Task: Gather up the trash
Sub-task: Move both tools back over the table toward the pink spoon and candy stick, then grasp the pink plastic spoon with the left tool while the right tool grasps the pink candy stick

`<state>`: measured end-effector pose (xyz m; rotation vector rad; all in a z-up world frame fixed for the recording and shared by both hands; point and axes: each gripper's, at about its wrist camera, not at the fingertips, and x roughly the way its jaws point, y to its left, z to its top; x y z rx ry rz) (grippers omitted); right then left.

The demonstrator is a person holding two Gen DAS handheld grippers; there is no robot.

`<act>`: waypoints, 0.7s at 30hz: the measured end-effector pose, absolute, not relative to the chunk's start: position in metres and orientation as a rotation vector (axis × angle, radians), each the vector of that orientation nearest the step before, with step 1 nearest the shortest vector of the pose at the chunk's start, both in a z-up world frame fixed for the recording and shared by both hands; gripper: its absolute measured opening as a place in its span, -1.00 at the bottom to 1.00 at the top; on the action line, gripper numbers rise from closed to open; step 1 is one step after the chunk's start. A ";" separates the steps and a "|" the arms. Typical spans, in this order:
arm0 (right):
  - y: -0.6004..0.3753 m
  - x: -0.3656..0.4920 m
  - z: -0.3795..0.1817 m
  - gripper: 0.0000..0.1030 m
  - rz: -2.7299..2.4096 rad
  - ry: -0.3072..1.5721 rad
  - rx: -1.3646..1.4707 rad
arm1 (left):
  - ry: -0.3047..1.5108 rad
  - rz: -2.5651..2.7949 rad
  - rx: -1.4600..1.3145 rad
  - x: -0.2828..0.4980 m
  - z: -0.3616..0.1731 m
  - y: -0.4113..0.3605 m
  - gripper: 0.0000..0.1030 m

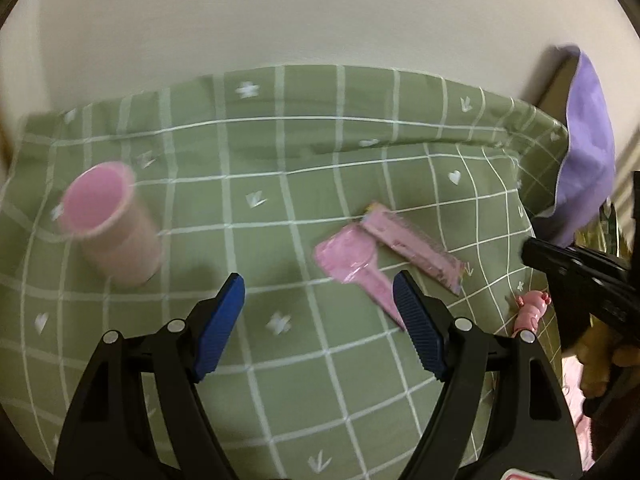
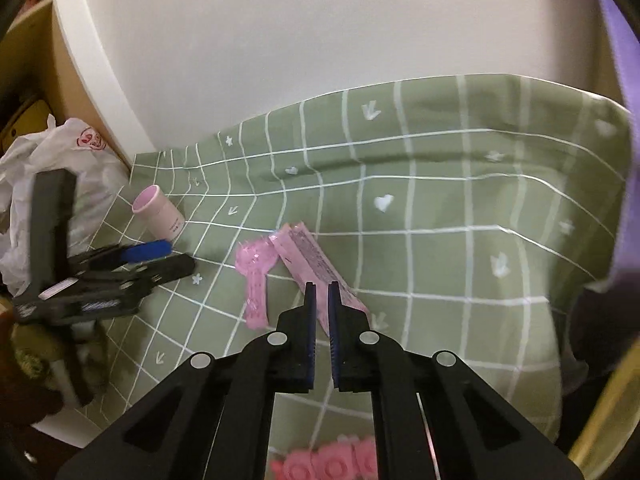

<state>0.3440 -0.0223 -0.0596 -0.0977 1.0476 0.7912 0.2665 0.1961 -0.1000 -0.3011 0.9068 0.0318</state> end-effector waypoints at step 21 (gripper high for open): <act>0.043 0.365 -0.096 0.01 0.907 1.073 -0.256 | 1.032 -0.012 -0.154 0.275 -0.127 0.193 -0.19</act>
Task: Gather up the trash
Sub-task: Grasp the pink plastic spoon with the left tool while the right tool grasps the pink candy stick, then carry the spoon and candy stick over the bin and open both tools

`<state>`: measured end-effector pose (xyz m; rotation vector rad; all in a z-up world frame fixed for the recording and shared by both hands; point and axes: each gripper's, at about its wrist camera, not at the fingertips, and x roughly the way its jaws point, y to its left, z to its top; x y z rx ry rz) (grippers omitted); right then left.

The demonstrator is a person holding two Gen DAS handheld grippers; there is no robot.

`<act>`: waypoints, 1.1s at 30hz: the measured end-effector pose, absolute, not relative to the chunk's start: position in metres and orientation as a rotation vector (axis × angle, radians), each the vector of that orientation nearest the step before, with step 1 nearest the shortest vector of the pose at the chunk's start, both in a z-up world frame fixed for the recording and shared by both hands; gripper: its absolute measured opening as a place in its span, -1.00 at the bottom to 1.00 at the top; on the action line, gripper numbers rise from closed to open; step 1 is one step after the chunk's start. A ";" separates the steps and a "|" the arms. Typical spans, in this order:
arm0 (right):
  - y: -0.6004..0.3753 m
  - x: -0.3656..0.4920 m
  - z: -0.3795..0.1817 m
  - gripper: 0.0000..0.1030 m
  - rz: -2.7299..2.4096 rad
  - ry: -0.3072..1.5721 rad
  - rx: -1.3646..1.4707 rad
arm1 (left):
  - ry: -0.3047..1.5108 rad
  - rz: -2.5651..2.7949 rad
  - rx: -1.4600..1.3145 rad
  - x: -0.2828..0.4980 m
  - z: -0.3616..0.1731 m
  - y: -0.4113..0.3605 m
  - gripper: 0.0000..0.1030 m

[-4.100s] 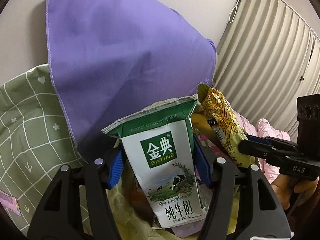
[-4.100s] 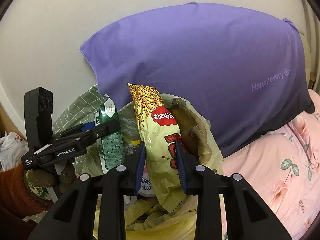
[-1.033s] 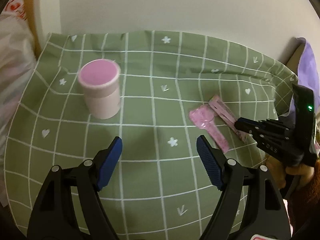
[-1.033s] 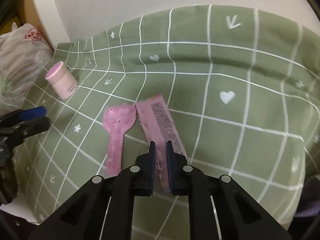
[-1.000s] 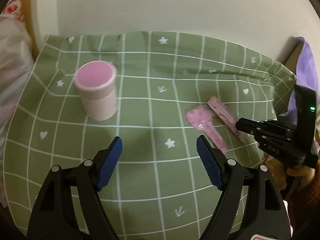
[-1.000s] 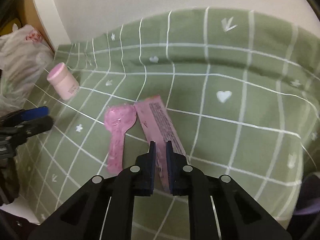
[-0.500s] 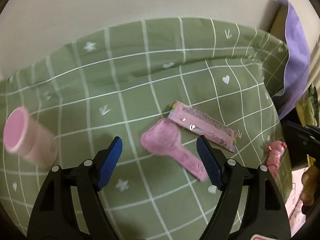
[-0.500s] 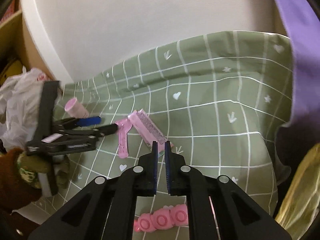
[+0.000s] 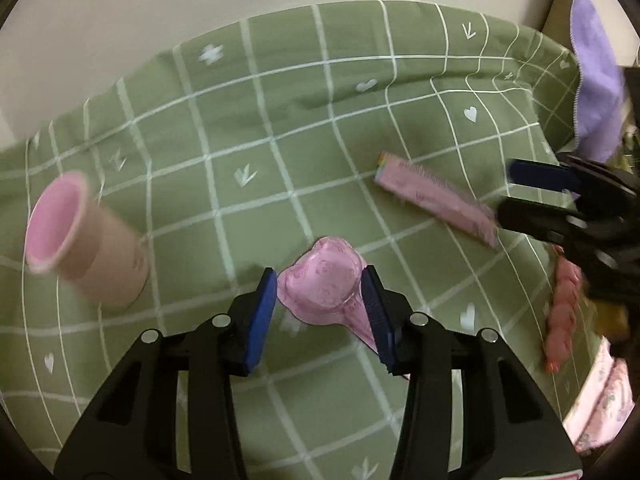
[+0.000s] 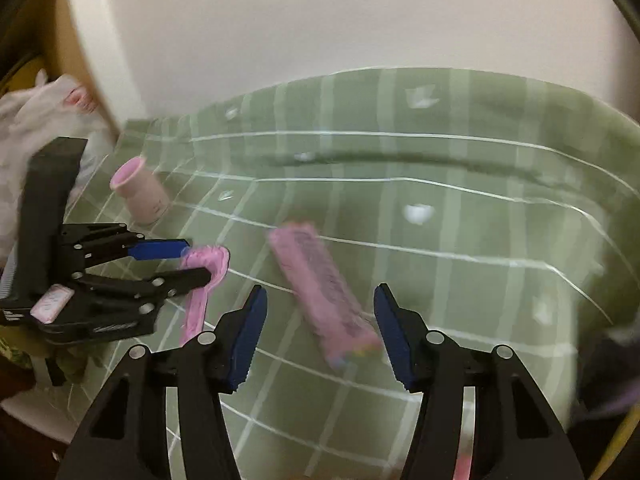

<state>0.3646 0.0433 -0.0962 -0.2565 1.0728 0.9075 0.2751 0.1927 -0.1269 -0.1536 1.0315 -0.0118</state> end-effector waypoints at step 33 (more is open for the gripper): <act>-0.193 0.306 0.077 -0.72 0.524 0.776 -0.068 | 0.597 -0.334 -0.107 0.251 0.055 0.058 -0.19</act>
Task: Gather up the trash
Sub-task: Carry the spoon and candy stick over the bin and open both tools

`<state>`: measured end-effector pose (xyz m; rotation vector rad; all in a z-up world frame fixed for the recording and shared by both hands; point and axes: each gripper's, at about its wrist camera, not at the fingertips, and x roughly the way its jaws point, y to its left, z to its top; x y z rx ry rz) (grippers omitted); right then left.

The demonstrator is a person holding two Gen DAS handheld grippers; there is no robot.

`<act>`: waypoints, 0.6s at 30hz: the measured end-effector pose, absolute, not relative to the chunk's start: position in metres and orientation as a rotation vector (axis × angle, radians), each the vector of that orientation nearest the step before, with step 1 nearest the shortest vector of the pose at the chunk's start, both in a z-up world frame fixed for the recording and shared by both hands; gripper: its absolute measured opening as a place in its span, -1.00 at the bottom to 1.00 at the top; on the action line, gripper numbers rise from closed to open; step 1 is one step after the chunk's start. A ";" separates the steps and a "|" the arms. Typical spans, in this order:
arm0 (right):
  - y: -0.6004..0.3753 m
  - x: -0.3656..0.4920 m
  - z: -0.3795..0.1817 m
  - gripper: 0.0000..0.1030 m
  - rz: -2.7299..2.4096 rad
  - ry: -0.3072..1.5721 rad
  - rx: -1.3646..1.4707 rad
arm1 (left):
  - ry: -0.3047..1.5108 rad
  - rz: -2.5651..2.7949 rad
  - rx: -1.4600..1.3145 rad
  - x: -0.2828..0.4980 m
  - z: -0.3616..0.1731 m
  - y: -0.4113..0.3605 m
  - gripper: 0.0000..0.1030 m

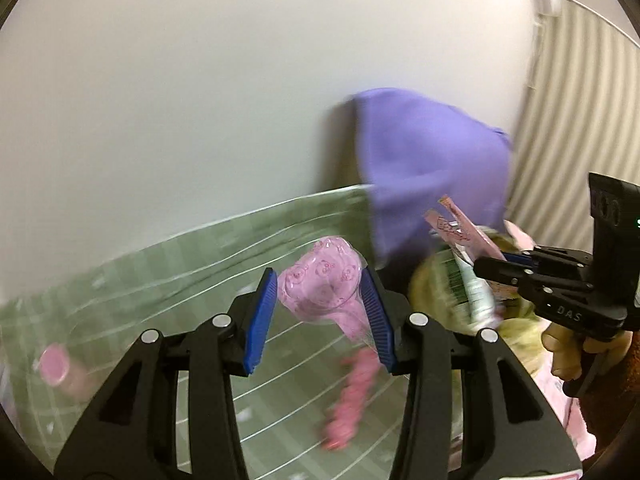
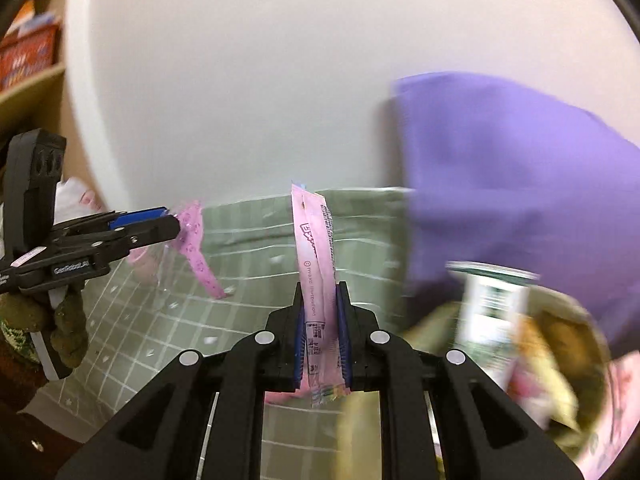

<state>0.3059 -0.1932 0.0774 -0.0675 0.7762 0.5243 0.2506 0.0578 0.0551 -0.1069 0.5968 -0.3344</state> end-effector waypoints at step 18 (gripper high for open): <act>-0.341 0.328 0.016 -0.72 0.318 0.914 0.023 | 0.813 -0.637 0.032 0.324 0.002 -0.152 -0.19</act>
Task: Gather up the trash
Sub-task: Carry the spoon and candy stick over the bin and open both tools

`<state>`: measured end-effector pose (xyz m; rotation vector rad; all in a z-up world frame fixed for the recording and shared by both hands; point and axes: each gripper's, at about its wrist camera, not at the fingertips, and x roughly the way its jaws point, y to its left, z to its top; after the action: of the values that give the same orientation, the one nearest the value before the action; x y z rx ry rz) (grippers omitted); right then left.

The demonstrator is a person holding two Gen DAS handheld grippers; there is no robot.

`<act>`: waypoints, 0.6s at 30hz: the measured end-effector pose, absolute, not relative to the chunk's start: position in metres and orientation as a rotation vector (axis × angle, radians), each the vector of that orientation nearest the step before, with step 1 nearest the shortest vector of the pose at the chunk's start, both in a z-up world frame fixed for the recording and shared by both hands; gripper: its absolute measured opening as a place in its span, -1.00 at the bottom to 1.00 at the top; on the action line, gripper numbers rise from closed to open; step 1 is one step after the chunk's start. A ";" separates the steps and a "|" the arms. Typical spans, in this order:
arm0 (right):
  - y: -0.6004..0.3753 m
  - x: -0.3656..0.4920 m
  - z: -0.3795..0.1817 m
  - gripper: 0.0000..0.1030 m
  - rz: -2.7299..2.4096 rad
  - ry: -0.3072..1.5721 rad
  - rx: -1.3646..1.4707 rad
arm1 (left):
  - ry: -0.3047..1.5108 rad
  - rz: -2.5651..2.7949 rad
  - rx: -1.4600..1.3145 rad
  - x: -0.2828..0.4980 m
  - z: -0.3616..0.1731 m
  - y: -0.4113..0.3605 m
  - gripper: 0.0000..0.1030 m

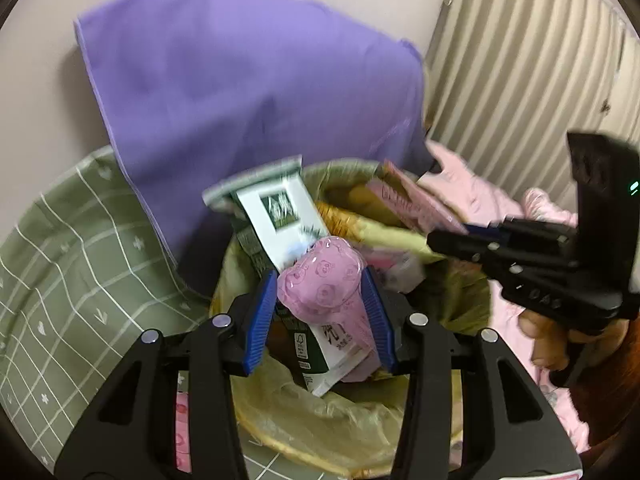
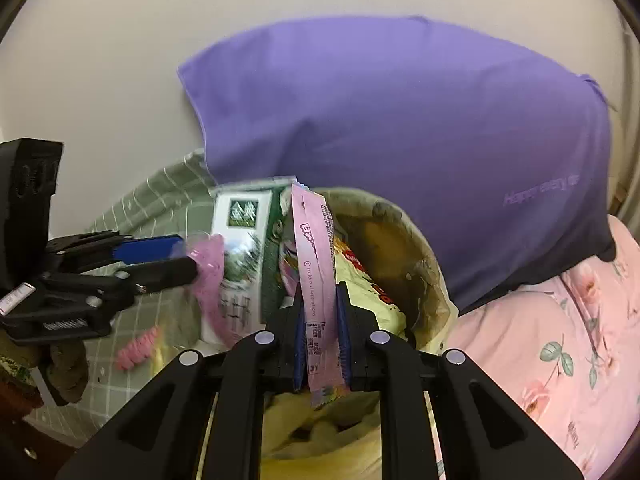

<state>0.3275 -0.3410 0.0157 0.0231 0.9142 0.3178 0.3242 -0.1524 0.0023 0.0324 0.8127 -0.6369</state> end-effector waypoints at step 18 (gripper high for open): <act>-0.344 0.326 0.001 -0.17 0.402 0.915 -0.069 | 0.825 -0.484 -0.122 0.308 0.001 -0.134 0.11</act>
<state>0.3259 -0.3436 0.0005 -0.0685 0.9150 0.4022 0.3076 -0.1335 0.0008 -0.1215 0.8253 -0.4838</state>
